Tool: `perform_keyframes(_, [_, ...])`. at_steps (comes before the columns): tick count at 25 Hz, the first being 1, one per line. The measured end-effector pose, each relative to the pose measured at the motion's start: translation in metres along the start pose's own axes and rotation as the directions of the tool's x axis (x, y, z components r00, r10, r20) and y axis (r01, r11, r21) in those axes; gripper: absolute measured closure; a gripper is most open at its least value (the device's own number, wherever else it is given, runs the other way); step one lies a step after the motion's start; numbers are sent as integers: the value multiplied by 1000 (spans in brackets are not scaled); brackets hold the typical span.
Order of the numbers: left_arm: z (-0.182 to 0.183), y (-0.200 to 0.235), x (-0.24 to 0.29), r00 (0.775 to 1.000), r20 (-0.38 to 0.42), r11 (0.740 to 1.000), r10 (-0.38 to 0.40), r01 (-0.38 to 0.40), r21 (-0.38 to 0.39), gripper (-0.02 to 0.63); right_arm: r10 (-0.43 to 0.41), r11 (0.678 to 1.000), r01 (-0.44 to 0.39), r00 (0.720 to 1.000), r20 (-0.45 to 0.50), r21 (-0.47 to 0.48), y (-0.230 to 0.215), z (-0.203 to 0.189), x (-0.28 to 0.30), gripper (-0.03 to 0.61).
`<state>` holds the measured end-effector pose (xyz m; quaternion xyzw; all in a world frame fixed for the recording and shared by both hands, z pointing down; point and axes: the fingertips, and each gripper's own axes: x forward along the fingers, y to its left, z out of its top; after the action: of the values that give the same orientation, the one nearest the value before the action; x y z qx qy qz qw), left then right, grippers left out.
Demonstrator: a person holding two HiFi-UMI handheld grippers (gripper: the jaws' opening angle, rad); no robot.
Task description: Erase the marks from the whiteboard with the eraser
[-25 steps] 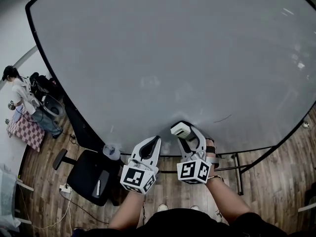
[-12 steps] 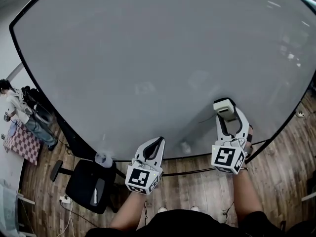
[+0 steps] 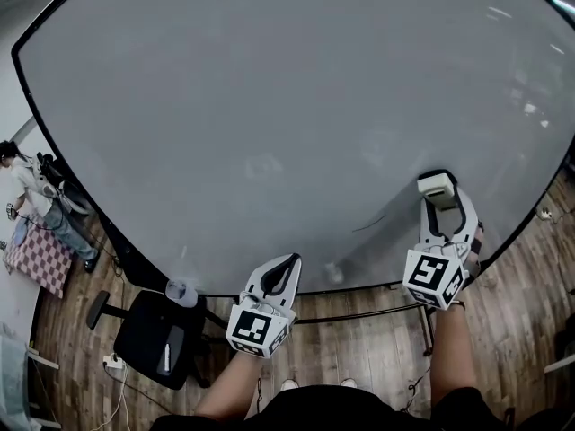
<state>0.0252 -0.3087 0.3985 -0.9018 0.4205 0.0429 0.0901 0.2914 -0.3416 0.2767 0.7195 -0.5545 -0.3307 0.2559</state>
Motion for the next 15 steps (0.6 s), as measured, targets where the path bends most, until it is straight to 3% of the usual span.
perform_keyframes(9, [-5, -1, 5, 1000, -9, 1000, -4, 4, -11, 594, 18, 1000, -18, 1000, -12, 20, 3, 0, 2, 310])
perform_keyframes(15, [-1, -3, 8, 1000, 4, 1000, -15, 15, -9, 594, 129, 991, -128, 992, -13, 48, 11, 3, 3, 309])
